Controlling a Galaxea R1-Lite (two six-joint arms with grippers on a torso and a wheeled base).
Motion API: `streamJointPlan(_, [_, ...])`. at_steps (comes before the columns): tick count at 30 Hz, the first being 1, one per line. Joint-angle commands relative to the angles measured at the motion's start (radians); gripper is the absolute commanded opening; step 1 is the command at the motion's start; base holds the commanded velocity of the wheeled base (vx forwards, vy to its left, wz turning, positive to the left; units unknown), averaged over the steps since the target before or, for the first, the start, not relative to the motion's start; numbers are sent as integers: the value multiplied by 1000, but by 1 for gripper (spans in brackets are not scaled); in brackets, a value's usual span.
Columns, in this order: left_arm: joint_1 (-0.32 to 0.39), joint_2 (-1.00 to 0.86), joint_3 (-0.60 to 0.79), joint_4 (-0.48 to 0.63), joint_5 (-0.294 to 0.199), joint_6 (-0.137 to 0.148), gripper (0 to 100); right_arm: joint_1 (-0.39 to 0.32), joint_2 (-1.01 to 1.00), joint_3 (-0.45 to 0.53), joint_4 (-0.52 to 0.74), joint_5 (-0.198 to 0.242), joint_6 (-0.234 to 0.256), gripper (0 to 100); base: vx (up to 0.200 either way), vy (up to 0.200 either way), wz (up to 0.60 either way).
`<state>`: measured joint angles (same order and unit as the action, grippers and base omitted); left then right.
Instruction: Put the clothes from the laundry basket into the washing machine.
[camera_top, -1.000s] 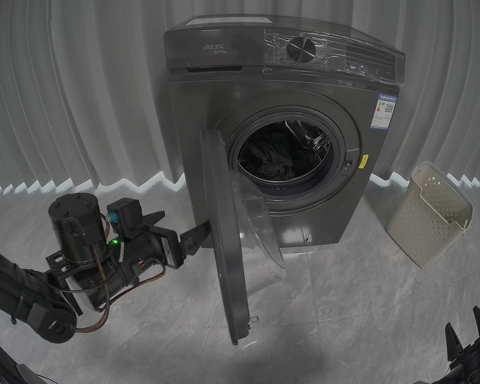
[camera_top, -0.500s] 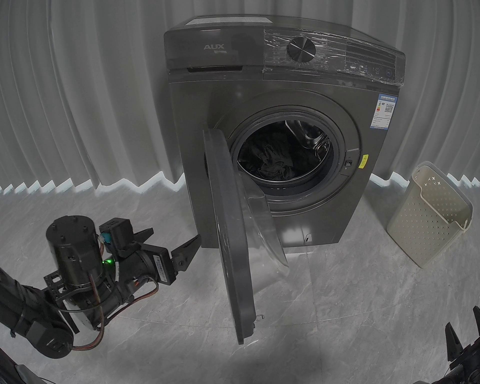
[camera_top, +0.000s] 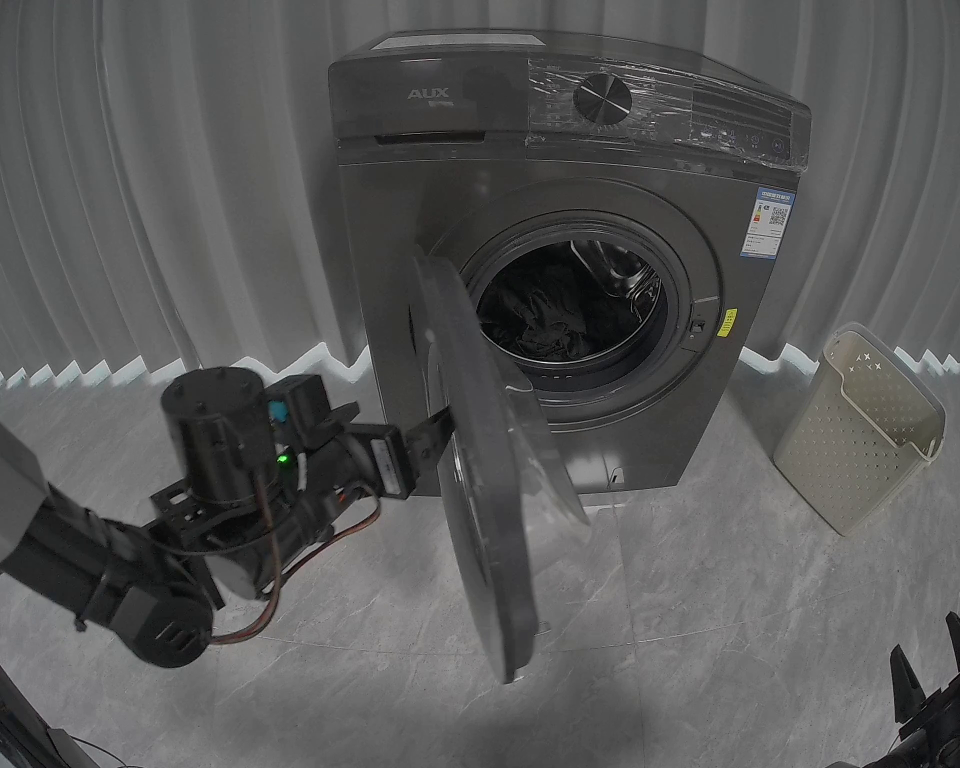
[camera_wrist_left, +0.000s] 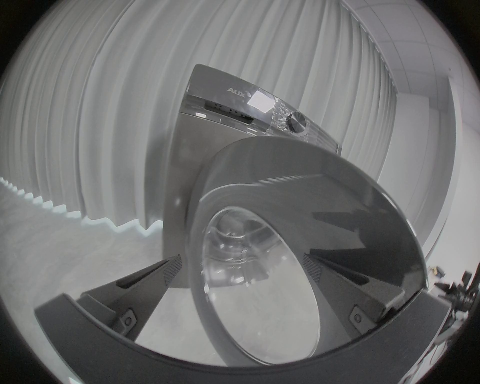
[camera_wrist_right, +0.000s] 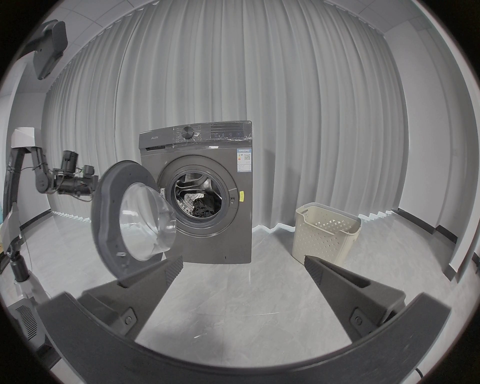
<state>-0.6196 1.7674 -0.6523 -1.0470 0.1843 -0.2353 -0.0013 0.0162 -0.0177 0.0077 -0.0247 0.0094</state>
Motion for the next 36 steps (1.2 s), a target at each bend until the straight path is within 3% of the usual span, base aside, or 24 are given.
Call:
streamJointPlan(1, [-34, 188, -197, 38, -3, -85, 100, 1, -16, 15, 0, 0, 0, 100, 0, 0, 0])
streamJointPlan(5, [-32, 193, -179, 38, -2, -85, 100, 1, -16, 15, 0, 0, 0, 100, 0, 0, 0])
streamJointPlan(12, [-19, 30, 31, 32, 43, -78, 100, 1, -16, 15, 0, 0, 0, 100, 0, 0, 0])
streamJointPlan(14, [-15, -82, 122, 33, 64, -45, 100, 1, -16, 15, 0, 2, 0, 100, 0, 0, 0])
streamJointPlan(15, [-15, -82, 122, 33, 64, -45, 100, 1, -16, 15, 0, 2, 0, 100, 0, 0, 0])
streamJointPlan(16, [-11, -174, 212, 32, 87, -1, 100, 1, -16, 15, 0, 2, 0, 100, 0, 0, 0])
streamJointPlan(17, [-11, -181, 218, 32, 89, 2, 100, 1, -16, 13, 0, 2, 0, 100, 0, 0, 0])
streamJointPlan(18, [-9, -293, 309, 35, 96, 51, 100, 0, -16, 15, 0, 2, -2, 100, 0, 0, 0])
streamJointPlan(19, [-8, -359, 355, 45, 98, 80, 100, -2, -16, 15, 0, 0, -2, 100, 0, 0, 0])
streamJointPlan(23, [55, -549, 474, 56, 98, 163, 100, 1, -16, 15, 0, -1, 1, 100, 0, 0, 0])
streamJointPlan(24, [55, -549, 474, 56, 98, 163, 100, 1, -16, 15, 0, -1, 1, 100, 0, 0, 0])
streamJointPlan(26, [118, -680, 582, 61, 75, 205, 100, -3, -16, 15, 0, -3, 4, 100, 0, 0, 0])
streamJointPlan(28, [147, -760, 652, 67, 57, 214, 100, -2, -16, 15, 0, -3, 1, 100, 0, 0, 0])
streamJointPlan(30, [190, -856, 652, 111, 54, 205, 100, 0, -16, 15, 0, -1, 0, 100, 0, 0, 0])
streamJointPlan(33, [271, -1066, 652, 262, 52, 205, 100, 1, -16, 15, -2, 6, -5, 100, 0, 0, 0])
streamJointPlan(34, [271, -1066, 652, 262, 52, 205, 100, 1, -16, 15, -2, 6, -5, 100, 0, 0, 0])
streamJointPlan(35, [314, -1165, 652, 372, 50, 206, 100, -2, -16, 18, -12, 17, -14, 100, 0, 0, 0])
streamJointPlan(36, [334, -1194, 652, 412, 49, 206, 100, -2, -16, 18, -20, 22, -15, 100, 0, 0, 0])
